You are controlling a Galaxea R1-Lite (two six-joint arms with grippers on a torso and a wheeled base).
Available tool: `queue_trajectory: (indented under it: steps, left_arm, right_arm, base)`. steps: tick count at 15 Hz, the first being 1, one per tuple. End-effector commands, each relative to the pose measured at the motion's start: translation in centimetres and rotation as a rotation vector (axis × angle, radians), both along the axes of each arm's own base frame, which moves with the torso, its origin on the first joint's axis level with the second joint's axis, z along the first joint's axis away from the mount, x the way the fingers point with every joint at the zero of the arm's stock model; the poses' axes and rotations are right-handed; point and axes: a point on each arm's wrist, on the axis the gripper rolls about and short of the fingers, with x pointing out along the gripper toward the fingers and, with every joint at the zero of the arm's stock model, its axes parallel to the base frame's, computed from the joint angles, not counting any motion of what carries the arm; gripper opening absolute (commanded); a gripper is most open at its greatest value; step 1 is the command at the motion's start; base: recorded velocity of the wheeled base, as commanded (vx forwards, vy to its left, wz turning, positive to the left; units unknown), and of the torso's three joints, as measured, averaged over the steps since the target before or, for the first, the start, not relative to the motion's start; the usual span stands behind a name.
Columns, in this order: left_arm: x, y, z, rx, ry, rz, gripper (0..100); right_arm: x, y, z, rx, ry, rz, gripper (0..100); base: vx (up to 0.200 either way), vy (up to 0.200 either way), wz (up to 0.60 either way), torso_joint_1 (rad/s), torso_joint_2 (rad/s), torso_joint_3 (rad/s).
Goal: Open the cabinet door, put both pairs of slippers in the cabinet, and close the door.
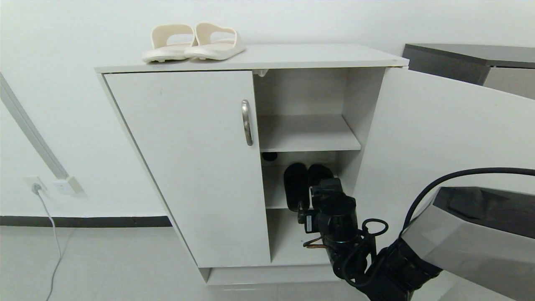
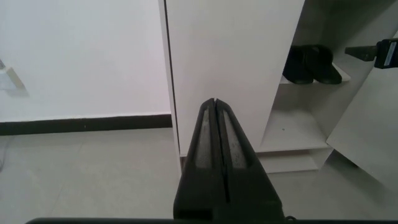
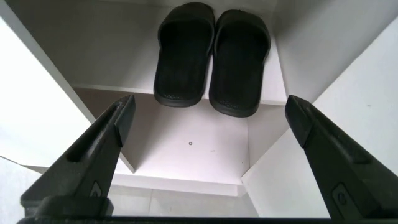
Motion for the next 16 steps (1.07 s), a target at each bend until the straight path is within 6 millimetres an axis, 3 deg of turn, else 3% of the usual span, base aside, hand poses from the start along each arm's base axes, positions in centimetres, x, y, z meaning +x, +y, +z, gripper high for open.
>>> queue_trajectory:
  steps: [1,8,16]
  left_arm:
    - [0.01,0.00,0.01,-0.004,0.001,0.001,0]
    - [0.01,0.00,0.01,-0.010,0.001,0.000,0]
    - [0.01,0.01,0.01,-0.014,0.001,0.001,0]
  right_arm:
    - [0.08,0.01,-0.41,-0.007,0.007,-0.001,100]
    - [0.11,0.13,-0.85,-0.014,0.013,-0.001,100]
    - [0.01,0.29,-1.23,-0.020,0.018,0.003,100]
  base:
    - [0.000,0.000,0.00,0.007,0.01,0.056]
    - [0.000,0.000,0.00,0.000,0.00,0.000]
    - [0.000,0.200,0.00,0.004,0.00,0.003]
